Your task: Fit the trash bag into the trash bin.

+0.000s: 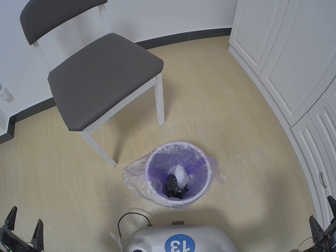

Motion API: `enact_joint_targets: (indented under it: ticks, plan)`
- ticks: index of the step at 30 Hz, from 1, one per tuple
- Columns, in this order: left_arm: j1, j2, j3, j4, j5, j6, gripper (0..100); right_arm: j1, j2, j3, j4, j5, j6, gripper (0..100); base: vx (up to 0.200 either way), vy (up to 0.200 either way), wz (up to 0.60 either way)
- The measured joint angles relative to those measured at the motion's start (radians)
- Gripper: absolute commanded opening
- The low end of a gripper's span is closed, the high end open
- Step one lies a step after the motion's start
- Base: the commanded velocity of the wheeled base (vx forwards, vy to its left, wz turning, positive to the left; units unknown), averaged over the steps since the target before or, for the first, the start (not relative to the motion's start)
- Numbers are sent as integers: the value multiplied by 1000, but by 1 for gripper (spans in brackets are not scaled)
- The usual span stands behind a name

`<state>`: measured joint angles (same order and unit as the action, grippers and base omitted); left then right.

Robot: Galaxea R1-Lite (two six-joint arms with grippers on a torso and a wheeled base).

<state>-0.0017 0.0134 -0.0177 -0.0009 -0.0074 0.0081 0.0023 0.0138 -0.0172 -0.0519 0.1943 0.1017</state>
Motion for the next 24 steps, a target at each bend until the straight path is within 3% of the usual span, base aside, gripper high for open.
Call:
enact_joint_targets:
  ticks: [6,12,19,24]
  plan:
    - [0,0,0,0,0,1,100,0,0,0,-6,-169,-25,100,0,0,0]
    - [0,1,0,0,-3,2,100,0,0,0,33,-216,-147,100,0,0,0]
    - [0,1,0,0,-10,2,100,1,1,0,49,-238,-76,100,0,0,0]
    - [0,1,0,0,-10,1,100,1,1,0,54,-250,-91,100,0,0,0]
